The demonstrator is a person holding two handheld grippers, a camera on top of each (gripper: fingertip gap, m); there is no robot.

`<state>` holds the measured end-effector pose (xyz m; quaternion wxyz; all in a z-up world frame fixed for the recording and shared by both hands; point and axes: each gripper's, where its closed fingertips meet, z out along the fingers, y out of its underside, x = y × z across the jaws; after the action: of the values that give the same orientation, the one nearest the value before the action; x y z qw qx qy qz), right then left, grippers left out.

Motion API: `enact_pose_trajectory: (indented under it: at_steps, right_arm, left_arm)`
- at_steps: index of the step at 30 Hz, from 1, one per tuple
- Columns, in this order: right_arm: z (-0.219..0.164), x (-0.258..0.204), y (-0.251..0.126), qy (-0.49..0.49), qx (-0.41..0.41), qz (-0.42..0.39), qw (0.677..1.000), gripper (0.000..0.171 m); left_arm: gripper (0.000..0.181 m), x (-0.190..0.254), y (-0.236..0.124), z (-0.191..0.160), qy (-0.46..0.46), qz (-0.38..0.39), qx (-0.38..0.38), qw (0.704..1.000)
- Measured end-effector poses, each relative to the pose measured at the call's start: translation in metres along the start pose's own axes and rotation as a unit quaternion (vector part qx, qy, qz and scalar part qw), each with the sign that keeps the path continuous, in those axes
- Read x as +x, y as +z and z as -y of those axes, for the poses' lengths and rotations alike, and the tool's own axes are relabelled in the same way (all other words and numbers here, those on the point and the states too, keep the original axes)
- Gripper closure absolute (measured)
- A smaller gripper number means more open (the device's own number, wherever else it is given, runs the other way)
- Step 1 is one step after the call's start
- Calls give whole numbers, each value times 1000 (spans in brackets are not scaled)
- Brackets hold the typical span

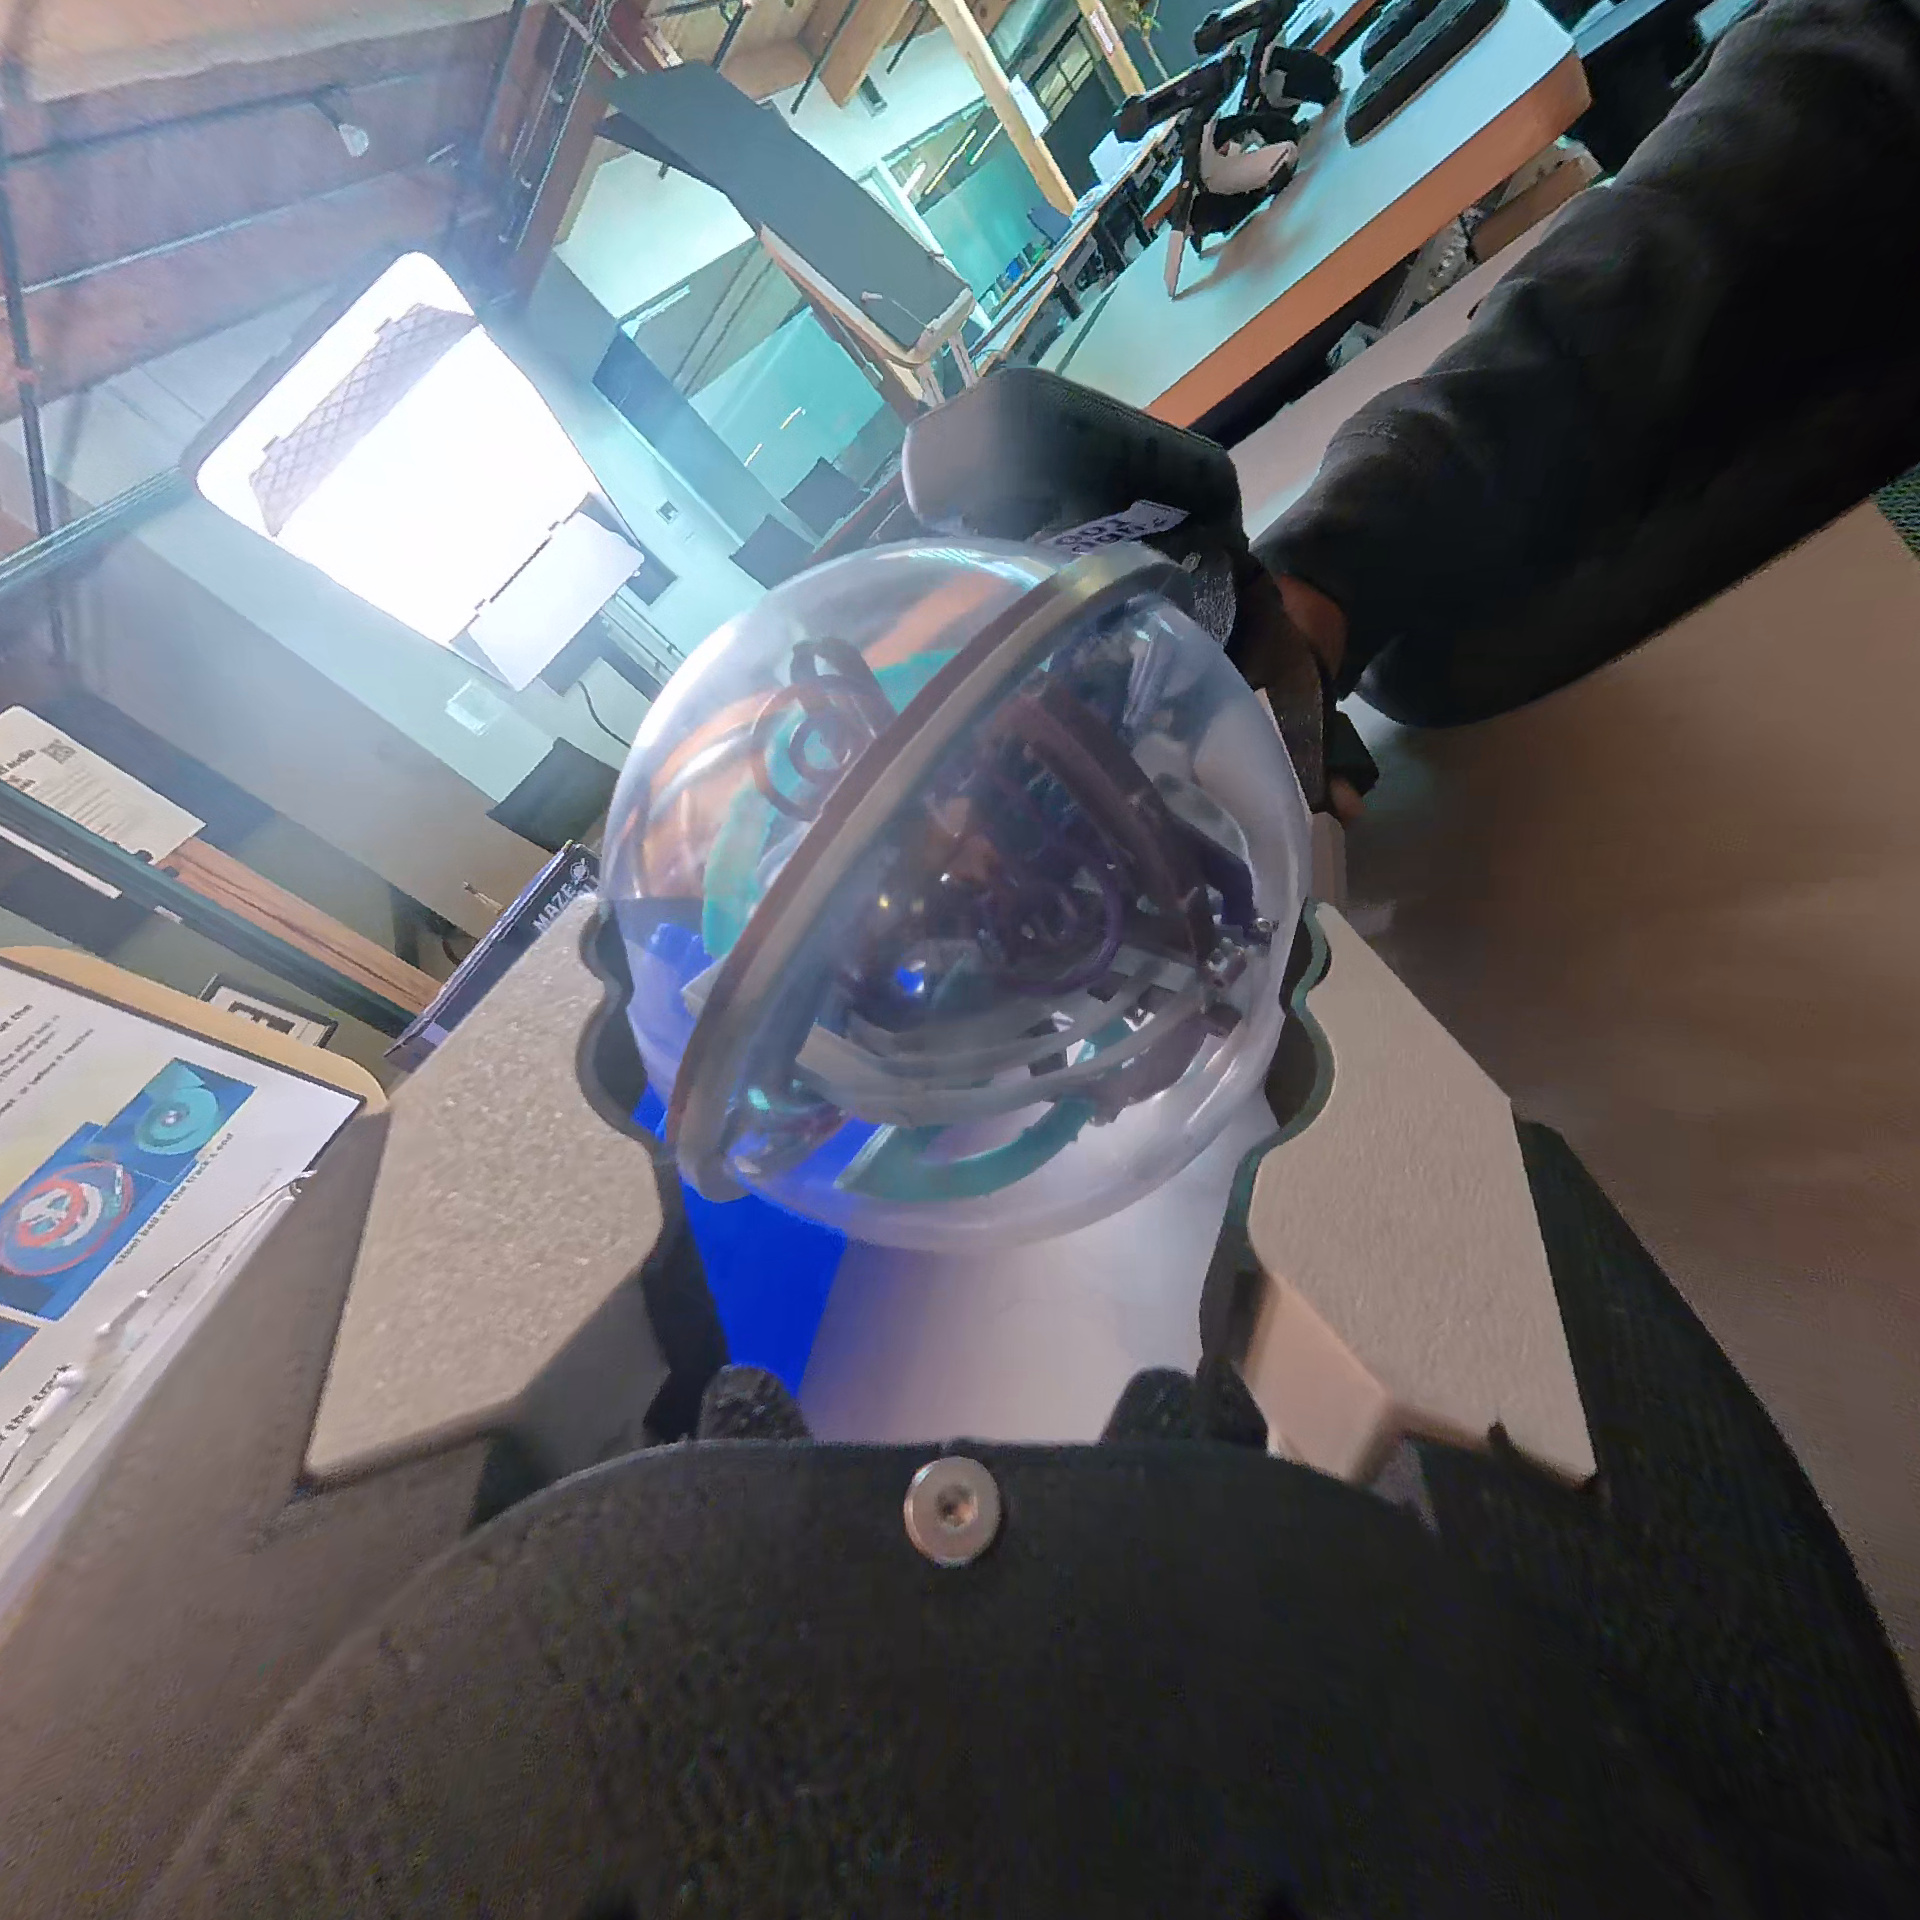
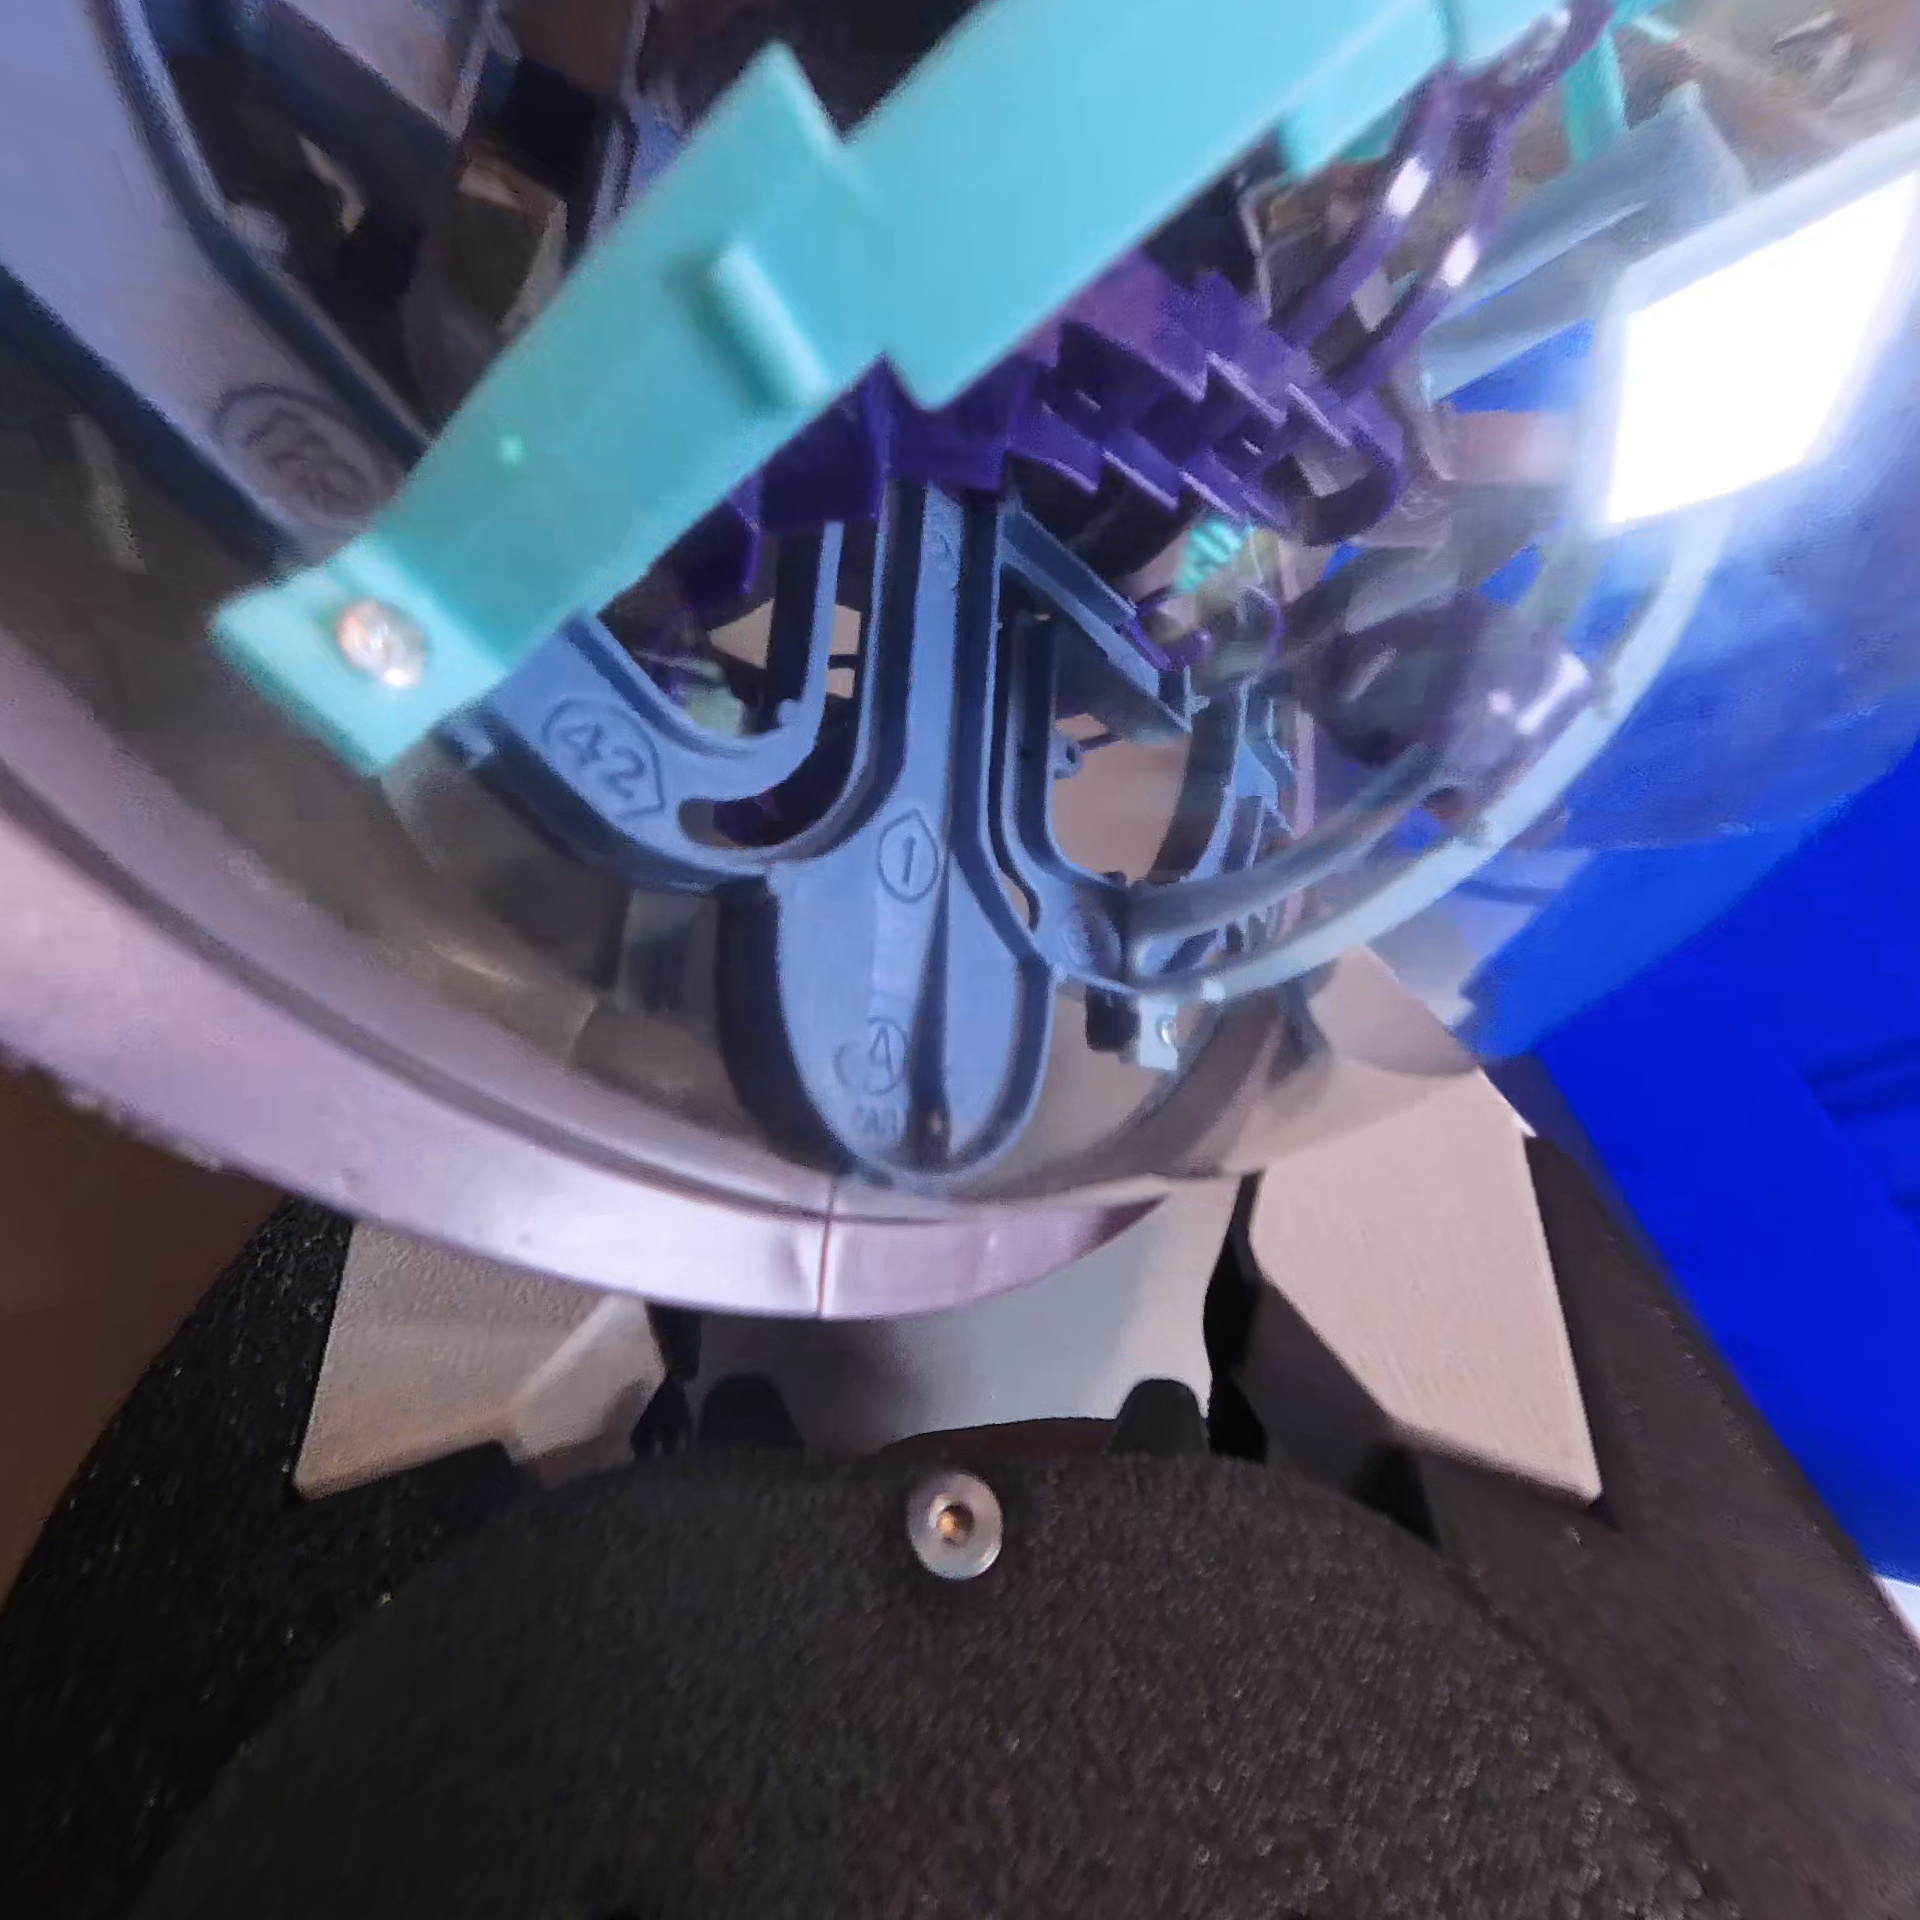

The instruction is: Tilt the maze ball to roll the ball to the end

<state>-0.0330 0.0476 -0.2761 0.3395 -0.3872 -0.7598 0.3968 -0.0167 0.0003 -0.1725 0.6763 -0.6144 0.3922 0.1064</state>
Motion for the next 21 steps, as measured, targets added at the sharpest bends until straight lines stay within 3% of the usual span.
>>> enact_pose_trajectory:
  at_steps: [1,21]
  right_arm:
    - [1,1,-1,-1,4,-3,1000,45]
    - [-3,44,-13,-140,-18,-185,972,47]
  left_arm:
    - [59,0,-2,-1,0,-1,1,1000]
    - [72,-6,-3,-26,-25,3,-8,1000]
